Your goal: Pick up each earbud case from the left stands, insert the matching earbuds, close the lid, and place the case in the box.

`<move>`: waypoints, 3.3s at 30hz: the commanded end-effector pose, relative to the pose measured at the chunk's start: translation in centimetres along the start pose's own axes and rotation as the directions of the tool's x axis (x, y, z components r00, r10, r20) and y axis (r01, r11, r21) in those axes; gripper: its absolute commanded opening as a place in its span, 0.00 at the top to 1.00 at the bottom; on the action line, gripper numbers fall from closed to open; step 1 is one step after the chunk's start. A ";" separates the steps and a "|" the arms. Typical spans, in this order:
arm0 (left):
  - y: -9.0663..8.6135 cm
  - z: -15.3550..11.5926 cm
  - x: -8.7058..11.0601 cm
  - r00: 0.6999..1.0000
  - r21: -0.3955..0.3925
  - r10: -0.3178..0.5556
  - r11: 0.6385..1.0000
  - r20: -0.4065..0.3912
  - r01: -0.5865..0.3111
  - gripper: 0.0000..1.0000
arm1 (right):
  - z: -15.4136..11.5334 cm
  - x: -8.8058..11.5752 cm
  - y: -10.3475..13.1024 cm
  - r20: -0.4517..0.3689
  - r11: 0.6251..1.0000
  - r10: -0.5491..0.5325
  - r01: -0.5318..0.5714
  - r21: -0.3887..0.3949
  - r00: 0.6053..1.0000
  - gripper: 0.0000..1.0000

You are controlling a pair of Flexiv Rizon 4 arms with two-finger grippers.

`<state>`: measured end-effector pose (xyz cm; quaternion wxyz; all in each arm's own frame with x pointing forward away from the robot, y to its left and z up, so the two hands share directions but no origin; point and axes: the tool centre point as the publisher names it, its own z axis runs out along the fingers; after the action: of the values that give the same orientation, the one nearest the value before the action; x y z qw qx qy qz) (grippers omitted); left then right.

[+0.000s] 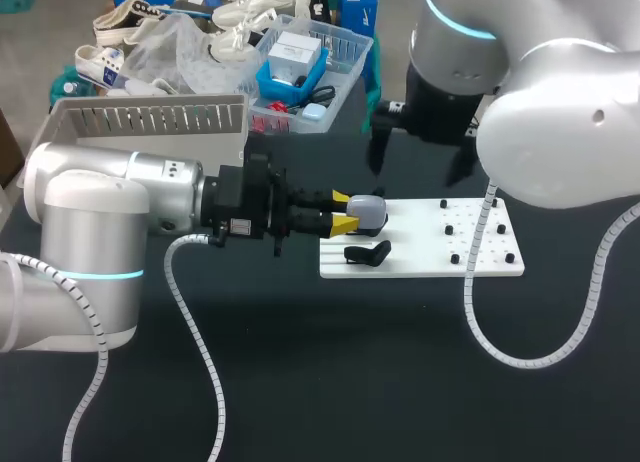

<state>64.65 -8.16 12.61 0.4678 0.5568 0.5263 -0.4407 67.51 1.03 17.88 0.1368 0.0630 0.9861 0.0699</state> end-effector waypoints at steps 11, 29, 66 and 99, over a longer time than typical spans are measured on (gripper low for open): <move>3.3 -4.6 -1.8 1.000 -0.127 0.021 0.992 -0.009 -0.022 1.00 | 1.2 0.5 -4.2 0.058 0.992 0.126 -0.124 -0.034 0.990 0.00; 7.6 -14.0 0.2 0.984 -0.356 -0.176 0.920 -0.001 0.164 1.00 | 1.2 0.5 -4.2 0.058 0.992 0.126 -0.124 -0.034 0.990 0.00; 18.4 -27.4 10.9 0.818 -0.774 -0.570 0.553 -0.082 0.308 1.00 | 1.2 0.5 -4.2 0.058 0.992 0.126 -0.124 -0.034 0.990 0.00; 12.7 -20.3 3.6 0.935 -0.623 -0.314 0.768 -0.164 0.149 0.00 | 1.2 0.5 -4.2 0.058 0.992 0.126 -0.124 -0.034 0.990 0.00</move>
<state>78.75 12.62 13.16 0.4572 0.3682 0.7796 -0.2184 67.16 -2.82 16.00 0.1590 0.1233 0.9753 0.0911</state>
